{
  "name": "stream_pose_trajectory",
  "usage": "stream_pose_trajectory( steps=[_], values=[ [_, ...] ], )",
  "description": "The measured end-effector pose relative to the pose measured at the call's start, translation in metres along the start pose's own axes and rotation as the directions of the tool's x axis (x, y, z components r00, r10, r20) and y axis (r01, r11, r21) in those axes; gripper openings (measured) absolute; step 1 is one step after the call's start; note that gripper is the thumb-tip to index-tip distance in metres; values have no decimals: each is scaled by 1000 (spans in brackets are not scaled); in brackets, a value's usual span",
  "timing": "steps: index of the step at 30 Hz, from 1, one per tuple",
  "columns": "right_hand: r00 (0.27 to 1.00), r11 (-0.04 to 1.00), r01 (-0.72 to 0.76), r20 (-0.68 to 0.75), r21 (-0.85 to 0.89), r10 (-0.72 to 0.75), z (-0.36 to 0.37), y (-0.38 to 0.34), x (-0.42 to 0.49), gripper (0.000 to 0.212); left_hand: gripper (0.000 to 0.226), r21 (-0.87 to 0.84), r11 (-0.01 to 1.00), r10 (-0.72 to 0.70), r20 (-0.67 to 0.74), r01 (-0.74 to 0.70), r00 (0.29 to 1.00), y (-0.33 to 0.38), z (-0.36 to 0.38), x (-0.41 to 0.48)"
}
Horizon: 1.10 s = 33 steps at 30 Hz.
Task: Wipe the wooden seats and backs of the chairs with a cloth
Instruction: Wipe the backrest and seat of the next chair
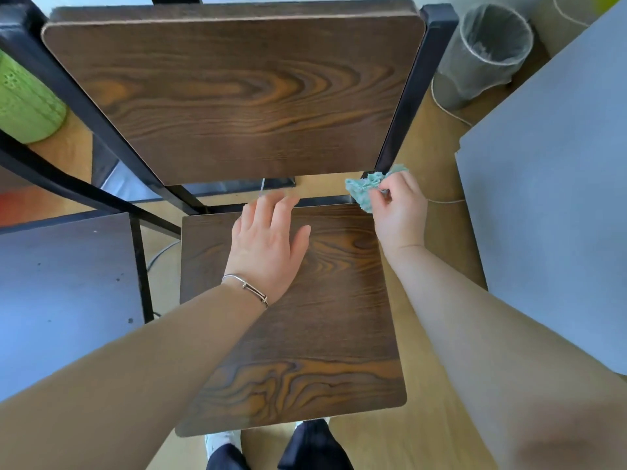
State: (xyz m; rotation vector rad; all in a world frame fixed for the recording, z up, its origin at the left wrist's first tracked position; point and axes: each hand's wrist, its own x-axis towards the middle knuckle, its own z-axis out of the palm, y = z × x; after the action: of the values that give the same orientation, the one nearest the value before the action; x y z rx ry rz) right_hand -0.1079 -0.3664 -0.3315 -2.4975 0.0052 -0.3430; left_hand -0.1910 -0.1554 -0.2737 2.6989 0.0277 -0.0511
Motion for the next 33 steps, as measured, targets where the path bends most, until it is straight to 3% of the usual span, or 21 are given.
stream_pose_trajectory(
  steps=[8,17,33],
  values=[
    [954,959,-249,139,-135,267,39,9,-12,12,47,-10,999,-39,25,39,999,-18,16,-1],
    [903,935,-203,314,-291,294,28,9,-18,20,46,-29,998,-64,14,64,998,-19,2,-7],
    [829,945,-173,477,-276,291,-8,-12,-182,18,45,-38,999,-30,99,34,995,-26,-6,-82]
  ],
)
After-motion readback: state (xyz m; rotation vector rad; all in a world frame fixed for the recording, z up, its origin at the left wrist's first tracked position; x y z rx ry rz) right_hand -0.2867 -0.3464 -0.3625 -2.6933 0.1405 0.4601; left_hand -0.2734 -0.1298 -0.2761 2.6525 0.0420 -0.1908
